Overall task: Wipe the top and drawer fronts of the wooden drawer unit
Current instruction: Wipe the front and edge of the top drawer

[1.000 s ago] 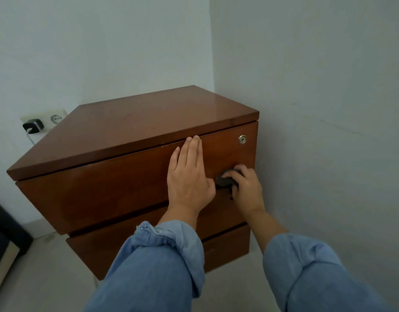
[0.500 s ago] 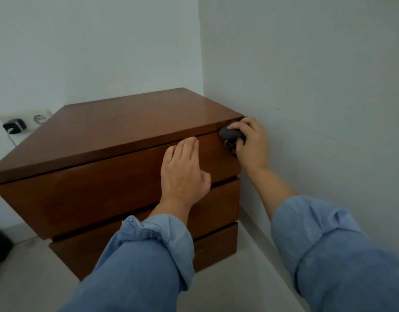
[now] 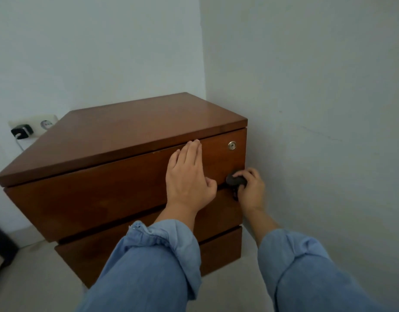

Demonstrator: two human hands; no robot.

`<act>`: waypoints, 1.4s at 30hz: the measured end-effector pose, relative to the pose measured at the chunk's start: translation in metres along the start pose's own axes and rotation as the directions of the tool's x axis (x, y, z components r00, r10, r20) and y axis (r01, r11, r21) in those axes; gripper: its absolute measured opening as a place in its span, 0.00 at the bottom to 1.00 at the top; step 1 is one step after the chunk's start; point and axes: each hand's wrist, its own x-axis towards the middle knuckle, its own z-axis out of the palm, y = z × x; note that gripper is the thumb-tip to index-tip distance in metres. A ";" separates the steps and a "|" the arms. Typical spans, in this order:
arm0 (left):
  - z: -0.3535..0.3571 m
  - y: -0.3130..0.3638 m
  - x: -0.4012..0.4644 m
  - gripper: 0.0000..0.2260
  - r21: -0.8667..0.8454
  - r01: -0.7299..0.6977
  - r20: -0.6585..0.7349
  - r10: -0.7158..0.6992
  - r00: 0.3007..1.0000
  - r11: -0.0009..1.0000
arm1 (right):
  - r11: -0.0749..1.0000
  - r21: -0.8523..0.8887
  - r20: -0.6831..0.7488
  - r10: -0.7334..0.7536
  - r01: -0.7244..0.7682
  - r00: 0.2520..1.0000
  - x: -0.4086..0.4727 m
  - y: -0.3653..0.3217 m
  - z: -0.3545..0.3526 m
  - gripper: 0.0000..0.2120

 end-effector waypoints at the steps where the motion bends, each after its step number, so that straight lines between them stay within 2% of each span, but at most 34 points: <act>1: -0.001 -0.001 0.001 0.37 -0.011 -0.006 0.011 0.006 1.000 1.000 | 1.000 0.005 0.029 0.023 -0.023 0.999 0.001 0.000 -0.002 0.19; 4: -0.007 -0.006 0.002 0.37 -0.071 -0.037 0.001 0.037 0.999 0.997 | 0.999 0.012 0.090 0.044 -0.045 0.995 -0.003 -0.008 -0.010 0.18; 8: -0.003 -0.029 -0.020 0.31 -0.150 -0.077 -0.037 0.073 0.997 0.986 | 0.992 0.079 -0.125 -0.084 0.094 0.989 -0.004 -0.054 -0.015 0.19; 10: 0.007 -0.044 -0.044 0.29 -0.150 -0.059 0.002 0.060 0.998 0.987 | 0.978 0.121 -0.233 -0.139 0.170 0.963 0.008 -0.083 -0.013 0.18; 14: 0.030 -0.080 -0.101 0.28 -0.105 0.084 0.210 -0.061 0.976 0.991 | 0.974 0.215 -0.280 -0.010 0.072 0.960 0.019 -0.124 0.006 0.15; 19: 0.039 -0.122 -0.139 0.29 -0.046 0.273 0.321 -0.244 0.915 0.961 | 0.972 0.234 -0.311 0.045 0.030 0.949 0.000 -0.145 0.032 0.15; 22: 0.042 -0.133 -0.151 0.33 -0.018 0.369 0.359 -0.338 0.870 0.929 | 0.971 0.232 -0.295 0.016 0.055 0.955 -0.010 -0.154 0.042 0.15; 26: 0.042 -0.140 -0.152 0.34 -0.118 0.448 0.389 -0.373 0.842 0.886 | 0.969 0.231 -0.263 -0.025 0.088 0.964 -0.023 -0.161 0.052 0.15; 29: 0.041 -0.141 -0.150 0.35 -0.137 0.437 0.400 -0.354 0.845 0.889 | 0.969 0.229 -0.215 -0.043 0.093 0.976 -0.029 -0.166 0.055 0.14; 36: 0.039 -0.144 -0.147 0.39 -0.066 0.386 0.532 -0.294 0.794 0.920 | 0.972 0.214 -0.114 -0.071 0.094 0.991 -0.045 -0.183 0.063 0.14; 42: 0.042 -0.143 -0.153 0.42 -0.049 0.390 0.565 -0.297 0.770 0.919 | 0.975 0.197 -0.043 -0.092 0.099 0.995 -0.059 -0.197 0.070 0.13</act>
